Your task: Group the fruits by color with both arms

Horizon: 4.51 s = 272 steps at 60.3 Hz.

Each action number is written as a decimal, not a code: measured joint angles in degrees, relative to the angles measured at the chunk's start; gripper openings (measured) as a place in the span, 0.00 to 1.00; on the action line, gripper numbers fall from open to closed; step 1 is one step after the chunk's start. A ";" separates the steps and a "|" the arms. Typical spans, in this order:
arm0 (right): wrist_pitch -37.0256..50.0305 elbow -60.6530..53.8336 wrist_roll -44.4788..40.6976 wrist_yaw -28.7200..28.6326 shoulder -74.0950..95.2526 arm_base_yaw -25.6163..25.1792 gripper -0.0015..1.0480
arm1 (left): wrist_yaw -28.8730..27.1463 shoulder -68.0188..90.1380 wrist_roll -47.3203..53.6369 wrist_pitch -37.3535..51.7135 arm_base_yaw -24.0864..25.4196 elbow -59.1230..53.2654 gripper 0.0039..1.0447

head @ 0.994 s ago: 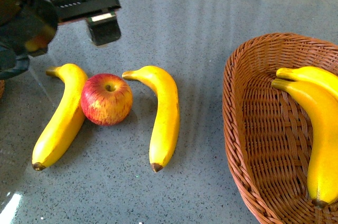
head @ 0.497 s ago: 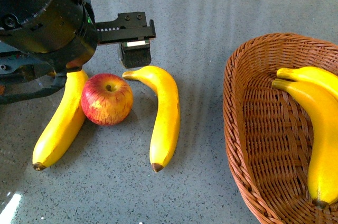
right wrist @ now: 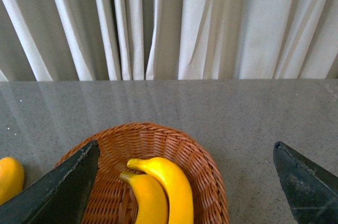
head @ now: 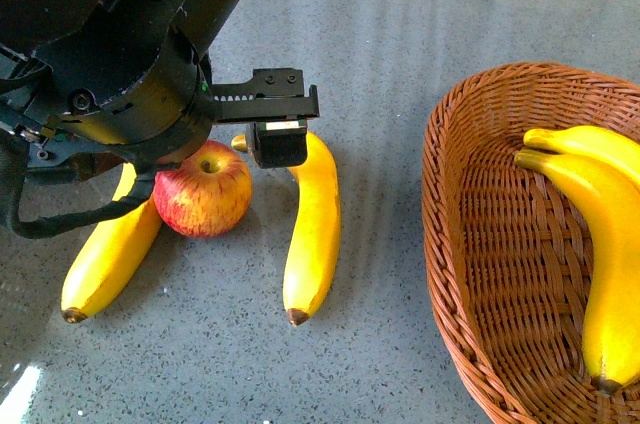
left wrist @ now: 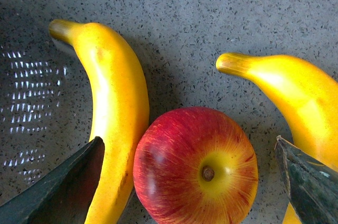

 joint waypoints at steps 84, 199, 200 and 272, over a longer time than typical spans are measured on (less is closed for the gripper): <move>0.00 0.00 -0.02 0.00 0.00 0.00 0.91 | 1.09 4.48 1.68 0.02 -0.55 0.02 0.91; 0.00 0.00 -0.02 0.00 0.00 0.00 0.91 | -6.27 -21.35 -2.91 16.57 26.58 -16.17 0.91; 0.00 0.00 -0.02 0.00 0.00 0.00 0.91 | -6.27 -22.45 -2.75 17.00 26.38 -16.52 0.91; 0.00 0.00 0.00 -0.09 0.02 0.00 0.91 | 22.47 -72.91 33.88 44.92 33.88 -56.28 0.01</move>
